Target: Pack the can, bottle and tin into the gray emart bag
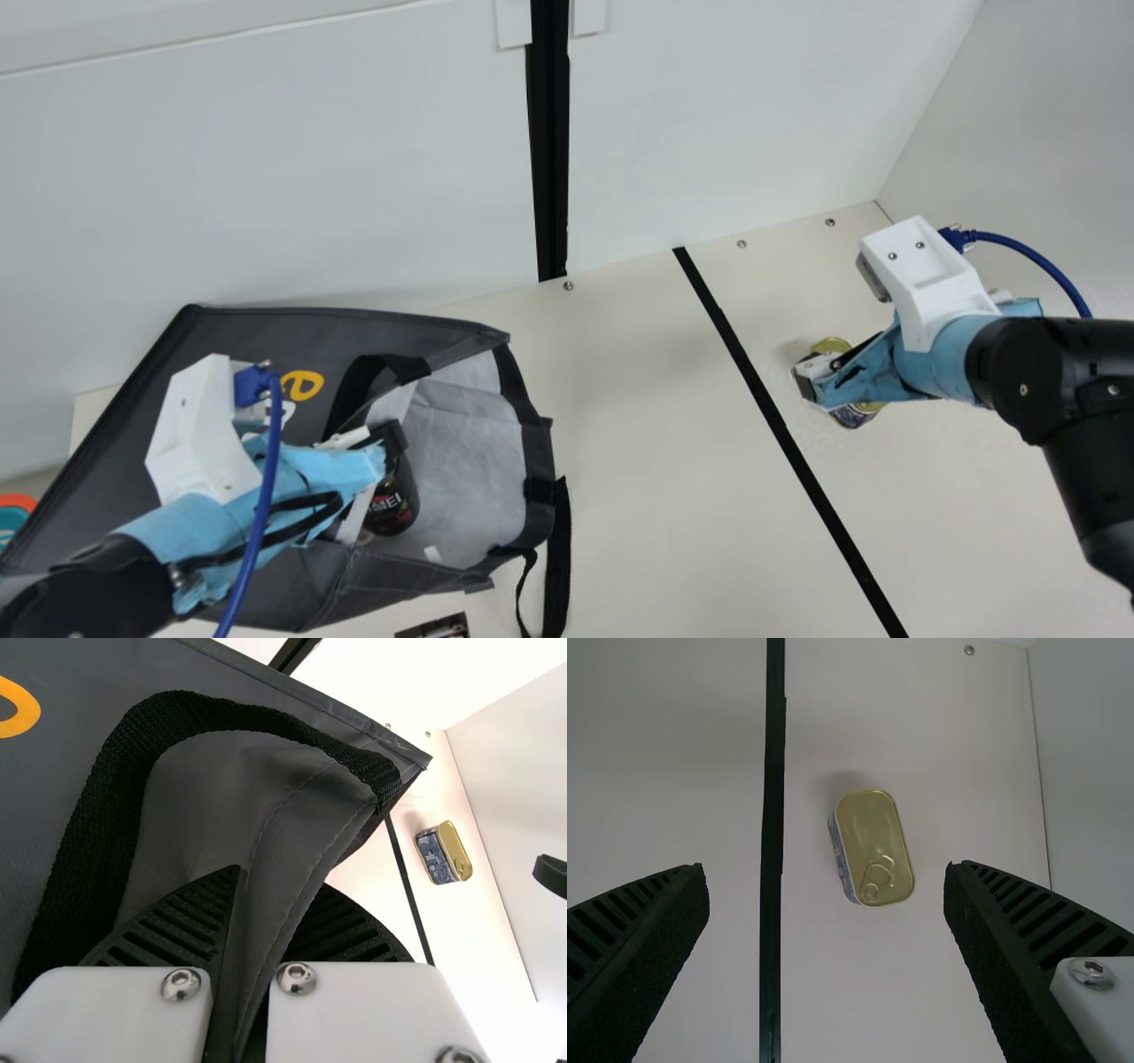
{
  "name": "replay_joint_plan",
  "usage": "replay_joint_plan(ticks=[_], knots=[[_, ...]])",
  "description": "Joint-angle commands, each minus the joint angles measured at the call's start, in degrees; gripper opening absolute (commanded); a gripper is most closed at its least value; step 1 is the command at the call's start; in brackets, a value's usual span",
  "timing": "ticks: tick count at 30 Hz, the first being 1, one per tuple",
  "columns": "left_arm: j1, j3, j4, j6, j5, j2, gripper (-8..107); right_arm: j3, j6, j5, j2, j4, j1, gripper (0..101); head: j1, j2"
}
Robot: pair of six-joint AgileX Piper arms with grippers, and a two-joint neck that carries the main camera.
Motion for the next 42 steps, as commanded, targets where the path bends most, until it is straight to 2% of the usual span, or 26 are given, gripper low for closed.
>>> replay_joint_plan(ticks=[1, 19, 42], knots=[[0.00, 0.00, 0.00, 0.00, 0.00, 0.00, 10, -0.04, -0.89, -0.27, 0.73, 0.49, -0.59, 91, -1.30, -0.05], [0.00, 0.00, 0.00, 0.00, 0.00, 0.00, 10, -0.20, -4.29, -3.28, 7.79, 2.13, -3.08, 91, -1.30, -0.05], [0.00, 0.00, 0.00, 0.00, 0.00, 0.00, 10, 0.05, -5.79, -7.48, 15.91, 0.28, -4.96, 91, -1.30, -0.05]])
